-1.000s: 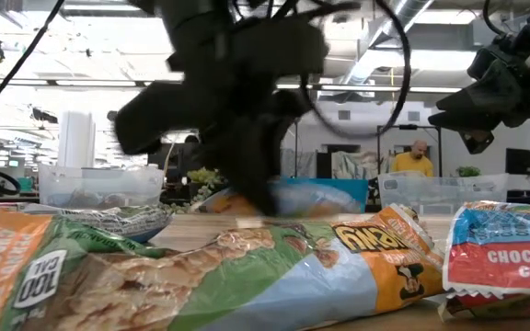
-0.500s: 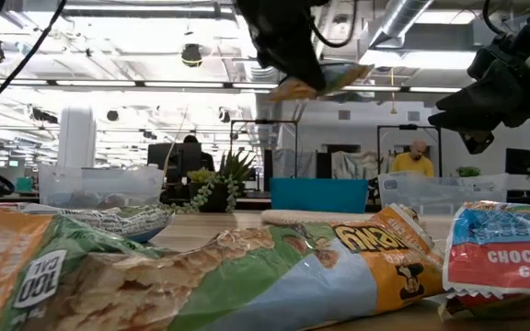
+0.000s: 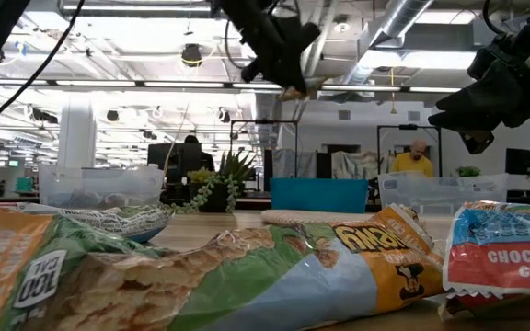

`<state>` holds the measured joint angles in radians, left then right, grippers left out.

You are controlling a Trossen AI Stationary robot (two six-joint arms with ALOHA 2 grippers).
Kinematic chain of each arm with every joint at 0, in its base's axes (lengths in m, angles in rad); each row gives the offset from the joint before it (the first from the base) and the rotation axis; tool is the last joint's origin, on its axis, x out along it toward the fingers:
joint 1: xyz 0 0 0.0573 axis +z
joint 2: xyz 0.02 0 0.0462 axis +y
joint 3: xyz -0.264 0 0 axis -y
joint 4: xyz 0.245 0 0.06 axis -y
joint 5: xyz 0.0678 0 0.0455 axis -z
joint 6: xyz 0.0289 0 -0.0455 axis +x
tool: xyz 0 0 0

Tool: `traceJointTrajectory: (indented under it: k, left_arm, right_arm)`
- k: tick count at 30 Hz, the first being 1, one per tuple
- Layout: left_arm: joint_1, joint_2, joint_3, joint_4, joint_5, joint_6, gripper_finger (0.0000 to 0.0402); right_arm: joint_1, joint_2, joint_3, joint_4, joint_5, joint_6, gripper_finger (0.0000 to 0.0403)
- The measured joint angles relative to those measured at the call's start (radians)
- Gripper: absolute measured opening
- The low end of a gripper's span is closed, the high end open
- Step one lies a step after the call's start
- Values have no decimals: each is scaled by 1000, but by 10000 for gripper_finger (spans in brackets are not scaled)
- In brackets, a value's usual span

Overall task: Pick and place Granola Bars by type
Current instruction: Put the yellow granola bar into the blue bin

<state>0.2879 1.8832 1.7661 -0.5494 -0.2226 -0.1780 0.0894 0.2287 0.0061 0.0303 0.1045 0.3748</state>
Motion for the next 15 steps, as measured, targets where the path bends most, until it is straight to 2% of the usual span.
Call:
traceJointTrajectory:
  k: [4,10,15]
  left_arm:
    - [57,0,-12,59,32,-4,49]
    - [124,2,-61,131,157,10,49]
    - [142,52,-70,154,247,43,52]
  right_arm:
    - [0,0,0,0,0,0,127]
    - [0,0,0,0,0,0,127]
    - [0,0,0,0,0,0,127]
